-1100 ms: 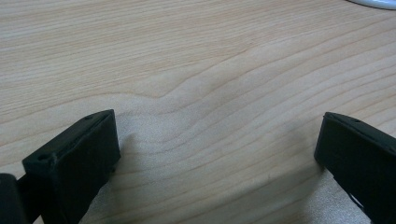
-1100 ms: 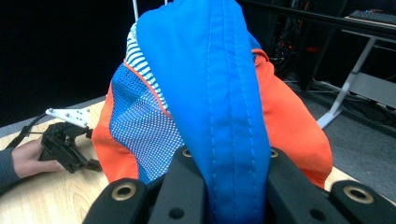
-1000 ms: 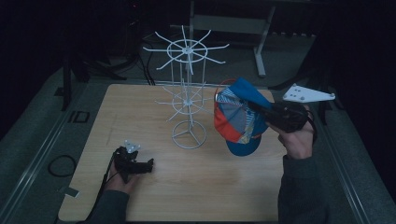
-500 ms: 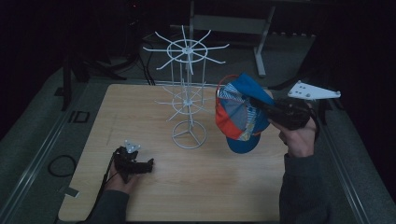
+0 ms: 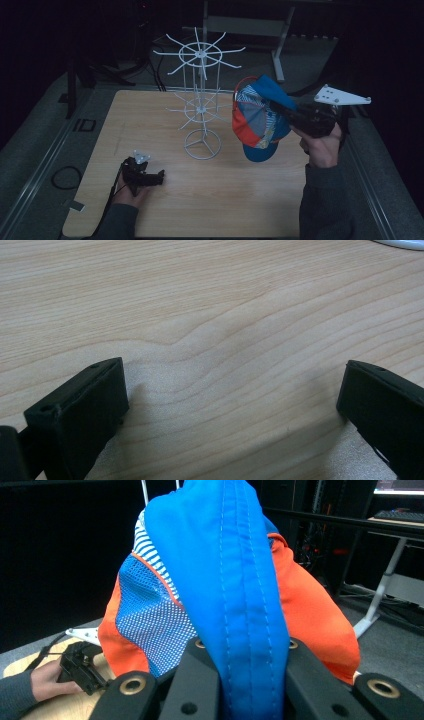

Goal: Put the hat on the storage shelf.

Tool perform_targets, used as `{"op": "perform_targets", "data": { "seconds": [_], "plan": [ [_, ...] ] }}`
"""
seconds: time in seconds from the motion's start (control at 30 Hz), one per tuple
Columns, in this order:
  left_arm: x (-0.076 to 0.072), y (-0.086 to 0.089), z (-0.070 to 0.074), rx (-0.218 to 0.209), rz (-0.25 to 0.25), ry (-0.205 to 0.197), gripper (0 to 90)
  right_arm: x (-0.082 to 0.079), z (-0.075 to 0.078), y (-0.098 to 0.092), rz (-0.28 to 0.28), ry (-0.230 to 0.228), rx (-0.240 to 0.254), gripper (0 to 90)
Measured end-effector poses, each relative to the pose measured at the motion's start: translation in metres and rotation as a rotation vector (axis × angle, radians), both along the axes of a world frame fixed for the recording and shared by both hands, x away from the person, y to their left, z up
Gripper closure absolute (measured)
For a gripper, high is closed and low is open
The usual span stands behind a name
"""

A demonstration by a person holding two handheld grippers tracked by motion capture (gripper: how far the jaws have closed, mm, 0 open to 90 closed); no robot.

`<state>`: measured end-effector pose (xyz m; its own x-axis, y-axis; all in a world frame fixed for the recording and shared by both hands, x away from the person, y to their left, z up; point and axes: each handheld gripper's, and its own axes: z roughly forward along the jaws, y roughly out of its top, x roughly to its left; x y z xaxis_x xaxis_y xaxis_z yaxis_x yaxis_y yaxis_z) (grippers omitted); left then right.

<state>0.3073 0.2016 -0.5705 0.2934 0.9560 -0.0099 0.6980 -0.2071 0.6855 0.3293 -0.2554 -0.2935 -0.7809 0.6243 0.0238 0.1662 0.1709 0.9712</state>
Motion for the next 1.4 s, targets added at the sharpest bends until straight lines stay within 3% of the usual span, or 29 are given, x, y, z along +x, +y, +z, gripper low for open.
{"op": "perform_targets", "data": {
  "seconds": [1.03, 1.4],
  "plan": [
    [0.0, 0.0, 0.0, 0.0, 0.0, 0.0, 0.1, -0.004, 0.016, -0.002, 0.019, -0.043, 0.055, 87.5],
    [0.0, 0.0, 0.0, 0.0, 0.0, 0.0, 0.0, -0.004, 0.029, -0.002, 0.052, -0.073, 0.114, 87.5]
  ]
}}
